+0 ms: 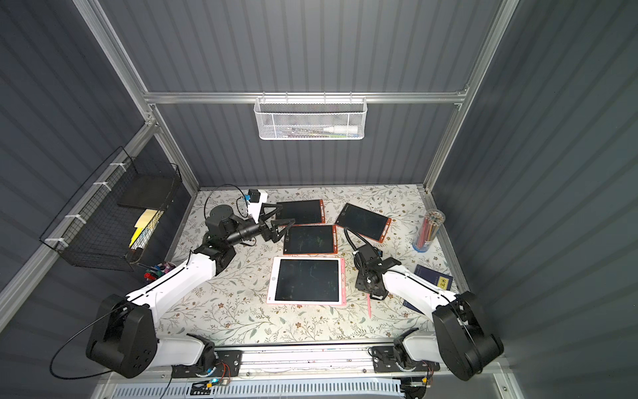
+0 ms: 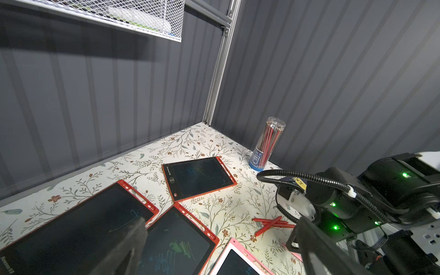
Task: Place the stylus back onto the writing tablet
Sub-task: Pick up the stylus from the center of the board.
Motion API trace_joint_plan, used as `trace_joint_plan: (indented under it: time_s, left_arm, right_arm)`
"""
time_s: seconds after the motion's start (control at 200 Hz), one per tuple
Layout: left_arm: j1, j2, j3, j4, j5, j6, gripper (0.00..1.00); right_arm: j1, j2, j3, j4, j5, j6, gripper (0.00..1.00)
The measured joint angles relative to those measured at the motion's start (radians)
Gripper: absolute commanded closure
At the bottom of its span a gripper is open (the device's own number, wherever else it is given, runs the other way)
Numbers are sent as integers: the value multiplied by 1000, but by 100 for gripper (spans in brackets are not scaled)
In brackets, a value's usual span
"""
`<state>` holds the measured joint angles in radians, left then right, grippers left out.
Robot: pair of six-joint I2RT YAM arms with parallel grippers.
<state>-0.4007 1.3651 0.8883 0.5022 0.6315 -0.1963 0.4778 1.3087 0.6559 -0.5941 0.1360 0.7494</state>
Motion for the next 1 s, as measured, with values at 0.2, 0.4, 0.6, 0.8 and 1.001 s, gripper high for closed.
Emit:
trace_joint_plan:
  time_s: [0.2,0.4,0.6,0.8,1.001]
  left_arm:
    - [-4,0,0,0,-1,0,1]
    - [-13,0,0,0,-3,0,1]
    - [-18,0,0,0,-11,0,1]
    - [-18,0,0,0,-18,0,1]
    - [-18,0,0,0,-22,0,1]
  right_arm:
    - [13,0,-23,-18,-19,-3,64]
    - [14,32,-23,-17,-25,-14,66]
    - [14,55,-14,-16,-24,-17,69]
    - [15,84,8,-6,-27,-17,75]
    - [21,103,21,11,-29,-16,81]
